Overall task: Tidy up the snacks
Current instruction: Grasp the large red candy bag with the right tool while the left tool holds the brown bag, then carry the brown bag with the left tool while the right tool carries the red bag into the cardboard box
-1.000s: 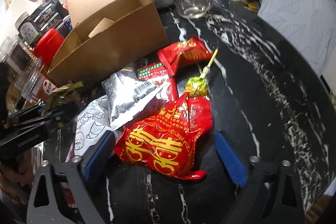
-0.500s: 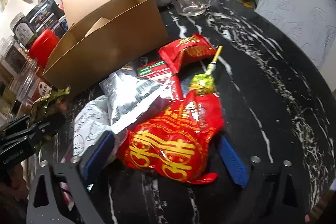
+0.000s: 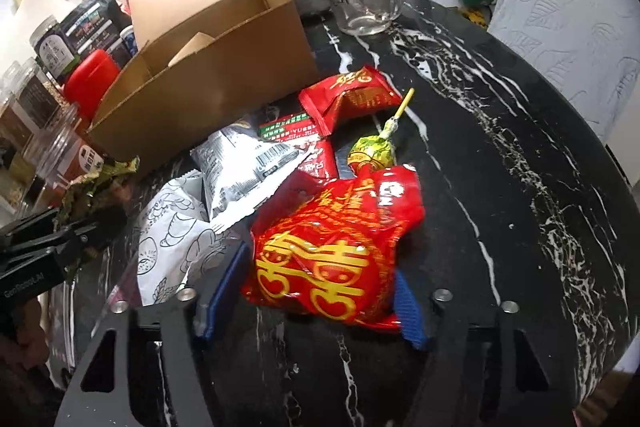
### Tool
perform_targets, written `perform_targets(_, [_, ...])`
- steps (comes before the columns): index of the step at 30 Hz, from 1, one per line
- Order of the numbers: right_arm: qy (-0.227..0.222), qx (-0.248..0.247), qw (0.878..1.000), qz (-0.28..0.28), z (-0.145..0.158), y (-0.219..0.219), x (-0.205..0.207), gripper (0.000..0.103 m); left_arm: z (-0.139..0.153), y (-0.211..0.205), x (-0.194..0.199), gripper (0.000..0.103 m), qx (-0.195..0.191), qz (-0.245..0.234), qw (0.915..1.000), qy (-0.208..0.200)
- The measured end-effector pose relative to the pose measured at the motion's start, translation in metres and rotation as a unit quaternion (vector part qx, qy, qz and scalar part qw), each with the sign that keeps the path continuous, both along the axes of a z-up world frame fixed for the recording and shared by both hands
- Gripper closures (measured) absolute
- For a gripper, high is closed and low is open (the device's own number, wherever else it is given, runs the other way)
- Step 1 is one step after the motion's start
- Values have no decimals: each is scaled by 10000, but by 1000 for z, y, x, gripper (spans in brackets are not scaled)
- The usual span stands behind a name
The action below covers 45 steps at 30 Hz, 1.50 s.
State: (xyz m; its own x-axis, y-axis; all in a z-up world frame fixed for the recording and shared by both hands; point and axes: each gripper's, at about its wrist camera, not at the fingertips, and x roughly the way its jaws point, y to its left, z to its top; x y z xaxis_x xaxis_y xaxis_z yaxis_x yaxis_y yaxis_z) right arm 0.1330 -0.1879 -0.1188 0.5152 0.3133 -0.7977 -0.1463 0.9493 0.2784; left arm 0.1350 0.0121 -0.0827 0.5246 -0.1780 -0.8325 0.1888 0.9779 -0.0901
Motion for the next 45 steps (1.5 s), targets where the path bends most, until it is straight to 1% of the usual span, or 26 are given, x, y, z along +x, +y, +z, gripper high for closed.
perform_targets(3, [-92, 48, 9999, 17, 1, -2, -5, 42, -1, -2, -3, 63, 6, -12, 10000, 8])
perform_targets(6, [-216, 197, 9996, -5, 6, -7, -15, 43, 2, -3, -6, 63, 5, -21, 10000, -25])
perform_targets(9, [-236, 388, 9990, -48, 12, -12, -23, 43, 7, -4, -11, 63, 4, -6, 10000, -84])
perform_targets(12, [-327, 443, 9984, -91, 20, -17, -33, 43, 15, -4, -18, 63, -16, -1, 9999, -166])
perform_targets(21, [-723, 531, 9960, 38, 59, -19, -65, 42, 49, -10, -38, 63, -104, -78, 9984, -559])
perform_targets(28, [-1174, 738, 9896, 392, 100, -10, -75, 44, 77, -12, -44, 63, -164, -64, 9958, -900])
perform_targets(32, [-1365, 918, 9844, 623, 117, 1, -70, 44, 92, -9, -42, 63, -160, -9, 9936, -1119])
perform_targets(37, [-1559, 1092, 9779, 861, 134, 15, -53, 44, 109, -4, -32, 63, -151, 95, 9913, -1301])
perform_targets(40, [-1707, 1107, 9741, 991, 145, 23, -38, 44, 118, 1, -22, 63, -104, 154, 9898, -1410])
perform_targets(45, [-1738, 1177, 9703, 1202, 157, 36, 0, 44, 131, 10, 6, 63, 3, 319, 9871, -1571])
